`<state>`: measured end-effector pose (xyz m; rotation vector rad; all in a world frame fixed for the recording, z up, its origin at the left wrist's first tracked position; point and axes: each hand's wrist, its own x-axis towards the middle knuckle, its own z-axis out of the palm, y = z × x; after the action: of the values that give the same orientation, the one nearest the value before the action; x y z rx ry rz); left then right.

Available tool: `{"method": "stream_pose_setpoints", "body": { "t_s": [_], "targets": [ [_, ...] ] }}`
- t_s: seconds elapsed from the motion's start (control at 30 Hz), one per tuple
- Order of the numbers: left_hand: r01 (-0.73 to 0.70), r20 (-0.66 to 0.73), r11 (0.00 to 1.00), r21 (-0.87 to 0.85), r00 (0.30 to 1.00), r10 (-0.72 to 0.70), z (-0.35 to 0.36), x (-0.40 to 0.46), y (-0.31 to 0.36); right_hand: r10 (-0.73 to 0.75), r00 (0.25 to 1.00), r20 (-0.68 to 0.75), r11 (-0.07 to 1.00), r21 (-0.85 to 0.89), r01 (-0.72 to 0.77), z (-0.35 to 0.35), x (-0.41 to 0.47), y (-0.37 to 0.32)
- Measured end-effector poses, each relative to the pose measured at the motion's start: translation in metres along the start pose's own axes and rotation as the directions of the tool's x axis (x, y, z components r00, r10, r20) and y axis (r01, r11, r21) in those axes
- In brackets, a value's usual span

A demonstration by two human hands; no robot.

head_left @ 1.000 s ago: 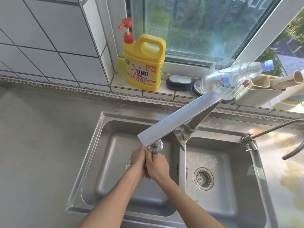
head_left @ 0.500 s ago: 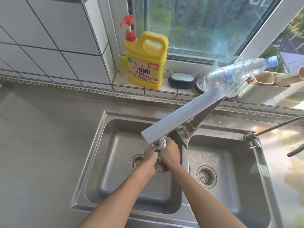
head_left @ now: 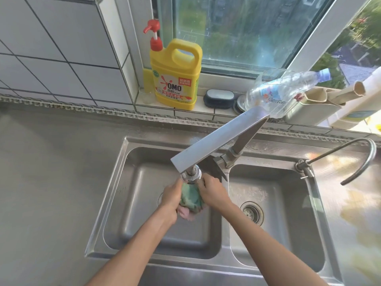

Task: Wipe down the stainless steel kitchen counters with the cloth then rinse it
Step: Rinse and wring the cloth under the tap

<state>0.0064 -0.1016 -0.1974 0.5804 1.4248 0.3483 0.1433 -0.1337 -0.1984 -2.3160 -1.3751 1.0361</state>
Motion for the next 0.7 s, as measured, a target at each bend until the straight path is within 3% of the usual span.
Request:
{"method": "stream_pose_setpoints", "body": {
  "t_s": [0.13,0.27,0.47,0.7],
  "targets": [
    [0.014,0.088,0.993,-0.118,0.996,-0.003,-0.03,-0.016,0.0,-0.068,0.996,-0.058,0.998,-0.013,0.068,-0.023,-0.015,0.01],
    [0.089,0.098,0.985,-0.146,0.992,-0.075,-0.049,-0.032,-0.002,-0.106,0.973,-0.207,0.971,-0.232,0.057,-0.046,-0.016,0.02],
    [0.146,0.183,0.947,-0.287,0.978,-0.095,-0.065,-0.05,-0.007,-0.076,0.982,-0.176,0.939,-0.342,0.011,-0.062,-0.006,0.037],
    [0.178,0.31,0.931,-0.319,0.948,-0.075,-0.072,-0.065,-0.006,0.106,0.945,-0.31,0.992,-0.036,-0.123,-0.061,-0.012,0.049]
  ]
}}
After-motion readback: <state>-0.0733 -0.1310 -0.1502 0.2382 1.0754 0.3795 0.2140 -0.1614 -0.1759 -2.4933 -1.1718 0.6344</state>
